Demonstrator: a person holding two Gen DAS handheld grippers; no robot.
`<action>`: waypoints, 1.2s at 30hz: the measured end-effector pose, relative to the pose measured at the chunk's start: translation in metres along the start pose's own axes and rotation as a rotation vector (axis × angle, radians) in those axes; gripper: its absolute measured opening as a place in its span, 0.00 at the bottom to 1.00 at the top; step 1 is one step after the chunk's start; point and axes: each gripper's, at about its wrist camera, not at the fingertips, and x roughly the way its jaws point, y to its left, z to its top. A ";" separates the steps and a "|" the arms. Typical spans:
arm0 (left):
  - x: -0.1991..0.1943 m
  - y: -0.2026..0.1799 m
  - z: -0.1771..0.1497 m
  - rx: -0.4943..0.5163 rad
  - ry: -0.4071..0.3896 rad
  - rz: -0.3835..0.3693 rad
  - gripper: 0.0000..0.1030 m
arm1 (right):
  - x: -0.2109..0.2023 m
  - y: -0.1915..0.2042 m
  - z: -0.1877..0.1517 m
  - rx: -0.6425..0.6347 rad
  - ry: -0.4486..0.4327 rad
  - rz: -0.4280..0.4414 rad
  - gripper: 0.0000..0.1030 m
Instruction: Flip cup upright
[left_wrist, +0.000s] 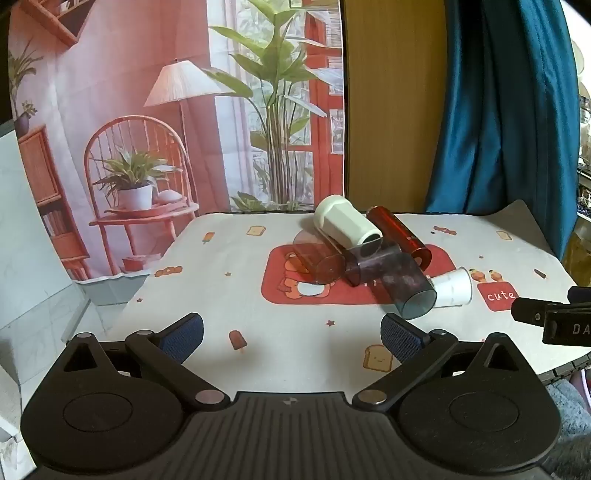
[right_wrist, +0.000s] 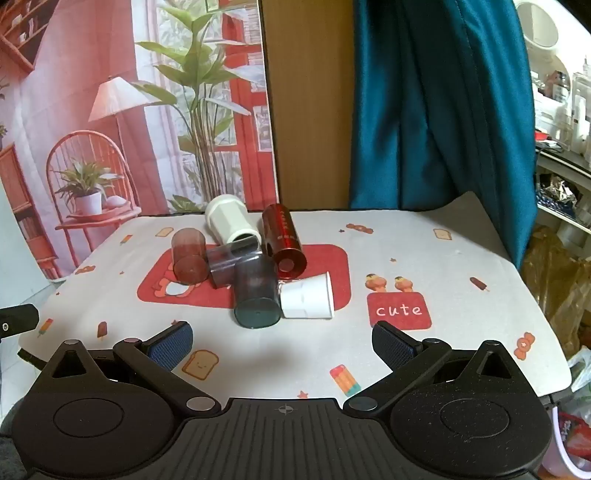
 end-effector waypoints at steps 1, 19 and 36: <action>0.000 0.000 0.000 -0.001 0.002 0.000 1.00 | 0.000 0.000 0.000 0.000 0.002 0.000 1.00; 0.005 0.001 -0.002 -0.010 0.029 -0.001 1.00 | 0.001 0.000 -0.002 0.009 0.013 0.005 1.00; 0.007 0.001 -0.001 -0.015 0.041 0.000 1.00 | 0.002 -0.001 -0.002 0.011 0.016 0.008 1.00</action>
